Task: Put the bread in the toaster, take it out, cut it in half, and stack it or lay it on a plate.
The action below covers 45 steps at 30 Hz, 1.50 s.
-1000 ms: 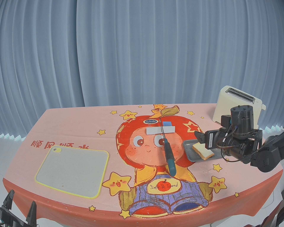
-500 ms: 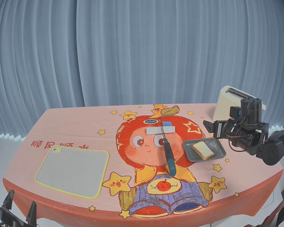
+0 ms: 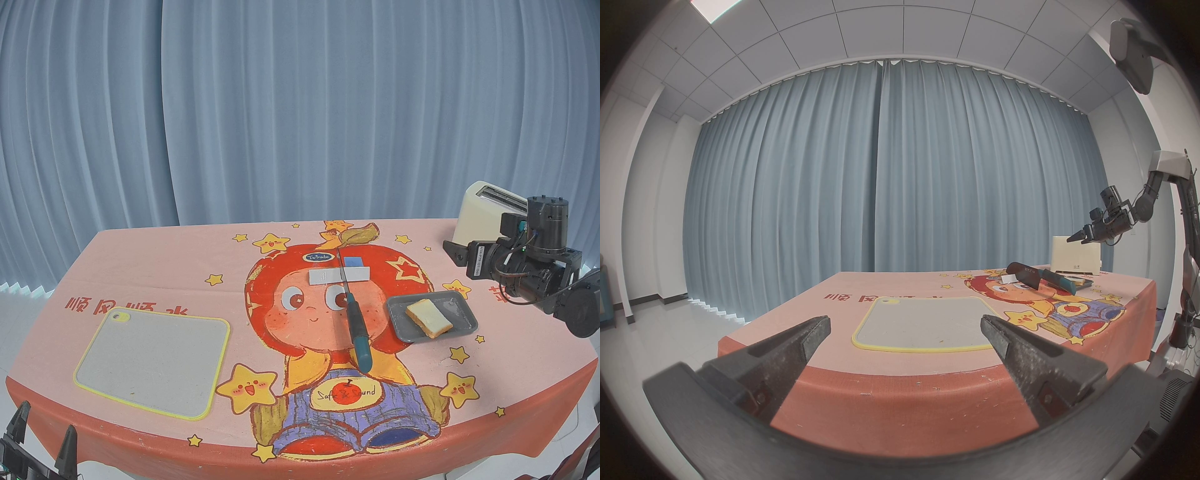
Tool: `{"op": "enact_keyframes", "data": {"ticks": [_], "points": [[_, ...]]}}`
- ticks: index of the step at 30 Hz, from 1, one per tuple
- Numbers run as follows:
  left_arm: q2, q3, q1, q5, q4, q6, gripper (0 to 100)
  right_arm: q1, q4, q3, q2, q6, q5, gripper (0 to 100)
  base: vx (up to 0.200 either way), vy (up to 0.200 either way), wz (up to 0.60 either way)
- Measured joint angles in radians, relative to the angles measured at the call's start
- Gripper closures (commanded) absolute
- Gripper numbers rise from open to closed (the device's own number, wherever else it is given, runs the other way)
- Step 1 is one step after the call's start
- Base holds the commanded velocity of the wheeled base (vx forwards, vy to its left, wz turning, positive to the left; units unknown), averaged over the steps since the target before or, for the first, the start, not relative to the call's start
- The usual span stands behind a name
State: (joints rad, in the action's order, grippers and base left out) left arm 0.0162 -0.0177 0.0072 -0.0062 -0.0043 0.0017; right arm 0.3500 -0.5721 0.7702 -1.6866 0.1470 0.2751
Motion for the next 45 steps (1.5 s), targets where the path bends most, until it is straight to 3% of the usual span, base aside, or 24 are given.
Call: {"op": "enact_keyframes", "data": {"ticks": [8,19,27,34,45], "points": [[0.000,0.000,0.000,0.000,0.000,0.000,0,-0.026,-0.011,0.003,0.020,-0.002,-0.013,0,0.000,0.000,0.00],[0.000,0.000,0.000,0.000,0.000,-0.002,0,-0.028,-0.150,-0.048,0.029,-0.003,-0.003,0,0.000,0.000,0.00],[0.000,0.000,0.000,0.000,0.000,-0.002,0,-0.072,-0.150,-0.048,0.044,-0.061,0.000,0,0.000,0.000,0.00],[0.000,0.000,0.000,0.000,0.000,-0.002,0,-0.093,-0.151,-0.052,0.086,-0.061,-0.013,0,0.000,0.000,0.00],[0.000,0.000,0.000,0.000,0.000,-0.002,0,-0.218,-0.150,-0.094,0.130,-0.061,-0.017,0,0.000,0.000,0.00]]}}
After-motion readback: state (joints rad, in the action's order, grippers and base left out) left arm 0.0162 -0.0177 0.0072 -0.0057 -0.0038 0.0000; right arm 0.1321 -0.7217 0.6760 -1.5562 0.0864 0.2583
